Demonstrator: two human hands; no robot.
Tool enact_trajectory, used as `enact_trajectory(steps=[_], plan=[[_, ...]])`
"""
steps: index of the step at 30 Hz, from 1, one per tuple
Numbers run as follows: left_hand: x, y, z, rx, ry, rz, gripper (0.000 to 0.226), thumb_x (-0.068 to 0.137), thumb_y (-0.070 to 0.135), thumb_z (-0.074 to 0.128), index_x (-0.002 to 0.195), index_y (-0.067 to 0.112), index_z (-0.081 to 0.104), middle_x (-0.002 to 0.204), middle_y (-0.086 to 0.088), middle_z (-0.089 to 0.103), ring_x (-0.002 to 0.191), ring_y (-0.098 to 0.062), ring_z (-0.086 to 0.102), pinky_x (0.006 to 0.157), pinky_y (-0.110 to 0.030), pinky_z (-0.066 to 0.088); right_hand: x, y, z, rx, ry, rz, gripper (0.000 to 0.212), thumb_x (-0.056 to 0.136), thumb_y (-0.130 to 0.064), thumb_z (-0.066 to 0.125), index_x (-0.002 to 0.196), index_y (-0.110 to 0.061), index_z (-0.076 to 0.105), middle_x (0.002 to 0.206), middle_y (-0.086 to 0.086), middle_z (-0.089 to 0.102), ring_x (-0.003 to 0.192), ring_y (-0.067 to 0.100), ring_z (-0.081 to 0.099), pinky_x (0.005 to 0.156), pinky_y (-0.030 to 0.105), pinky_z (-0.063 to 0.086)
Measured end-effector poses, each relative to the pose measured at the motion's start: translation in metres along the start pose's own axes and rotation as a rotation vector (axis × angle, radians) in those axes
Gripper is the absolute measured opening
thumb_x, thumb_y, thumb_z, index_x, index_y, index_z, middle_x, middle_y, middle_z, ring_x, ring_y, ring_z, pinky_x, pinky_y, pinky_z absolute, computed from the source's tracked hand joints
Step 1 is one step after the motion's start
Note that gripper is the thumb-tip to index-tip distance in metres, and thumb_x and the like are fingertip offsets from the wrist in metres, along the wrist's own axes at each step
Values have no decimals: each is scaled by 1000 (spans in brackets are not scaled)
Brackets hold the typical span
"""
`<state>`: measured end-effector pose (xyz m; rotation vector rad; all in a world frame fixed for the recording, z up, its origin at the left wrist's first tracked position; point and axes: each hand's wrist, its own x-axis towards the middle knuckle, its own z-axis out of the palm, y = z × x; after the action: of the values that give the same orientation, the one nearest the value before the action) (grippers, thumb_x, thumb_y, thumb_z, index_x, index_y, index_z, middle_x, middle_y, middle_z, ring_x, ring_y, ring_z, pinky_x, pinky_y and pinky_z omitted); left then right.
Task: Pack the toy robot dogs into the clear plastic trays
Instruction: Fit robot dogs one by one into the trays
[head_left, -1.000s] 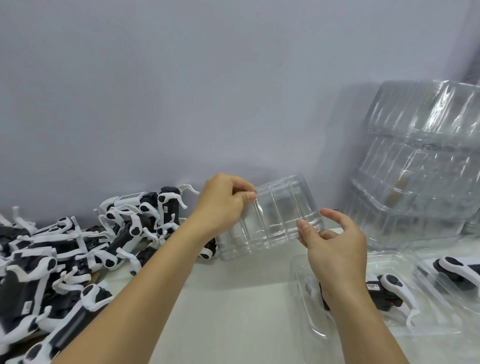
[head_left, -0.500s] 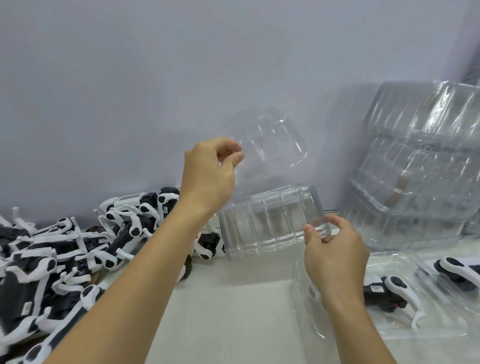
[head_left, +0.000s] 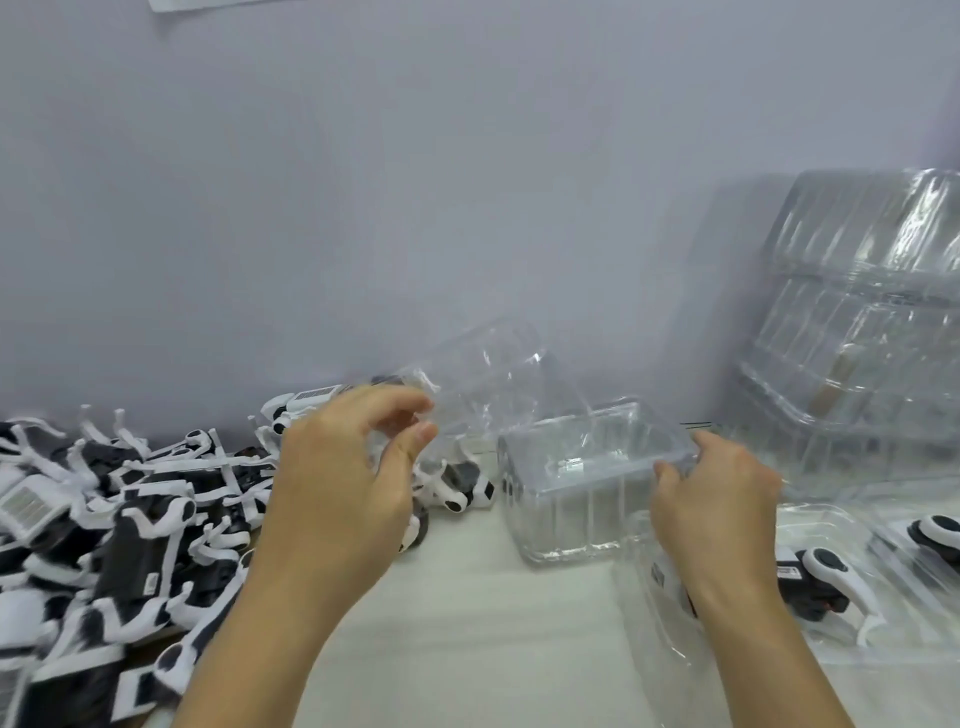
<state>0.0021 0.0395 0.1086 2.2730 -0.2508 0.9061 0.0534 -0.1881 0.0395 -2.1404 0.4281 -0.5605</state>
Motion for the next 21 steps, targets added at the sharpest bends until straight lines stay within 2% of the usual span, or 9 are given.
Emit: enact_trajectory(steps=[2,4,7,10,12,14,16,19,21], plan=[[-10,-7,-8,61,-36,3,17,84,5,74,96,17,76,84,20,67,89,5,60,75,-2,39,-1,-4,0,-34,-1,-22,20,93,-10,61,112,-4,66,107,19,66,98,34,57,78,36,41],[-19,-12,-12,109,-87,5,18,84,3,75,97,14,77,85,20,67,93,4,60,78,0,38,-4,-11,-3,-21,17,-65,35,94,-11,58,129,-6,61,127,16,62,120,33,53,98,37,39],[-34,-19,-10,118,-168,-17,17,83,5,76,97,13,78,86,18,68,94,4,60,82,-2,38,-10,-24,-4,118,3,-188,32,94,-12,55,124,-14,66,122,5,67,118,24,58,106,36,41],[-45,-22,-6,61,-280,-70,16,83,13,78,97,22,78,83,19,69,88,1,61,89,-22,44,-20,-38,2,243,-126,-311,21,95,-18,58,109,-25,72,102,-15,70,97,2,64,91,19,50],[-47,-22,-7,18,-351,-94,16,83,19,79,91,32,76,79,20,67,89,0,60,90,-24,42,-27,-45,7,300,-263,-370,17,96,-26,58,98,-38,70,91,-29,68,90,-11,62,73,5,46],[-46,-25,-14,-9,-416,-145,16,80,27,81,83,40,73,81,24,66,90,-1,59,86,-17,41,-30,-46,11,319,-368,-381,13,95,-35,58,102,-43,66,96,-30,67,92,-17,59,69,5,45],[-45,-29,-22,-13,-507,-222,15,75,35,85,80,45,74,85,27,66,91,1,57,80,-14,40,-30,-45,12,291,-463,-369,26,90,-41,63,116,-42,63,107,-24,65,95,-14,60,73,10,48],[-44,-32,-34,-6,-682,-316,25,68,39,88,83,53,73,86,23,68,86,3,59,79,-19,48,-29,-46,5,224,-603,-369,44,83,-44,69,125,-50,56,113,-21,62,97,-7,63,78,21,53],[-44,-29,-38,-19,-767,-334,26,68,36,89,82,50,73,85,21,69,81,1,62,76,-20,53,-30,-49,0,150,-674,-410,47,81,-46,68,124,-55,52,113,-22,60,95,-7,63,75,22,55]])
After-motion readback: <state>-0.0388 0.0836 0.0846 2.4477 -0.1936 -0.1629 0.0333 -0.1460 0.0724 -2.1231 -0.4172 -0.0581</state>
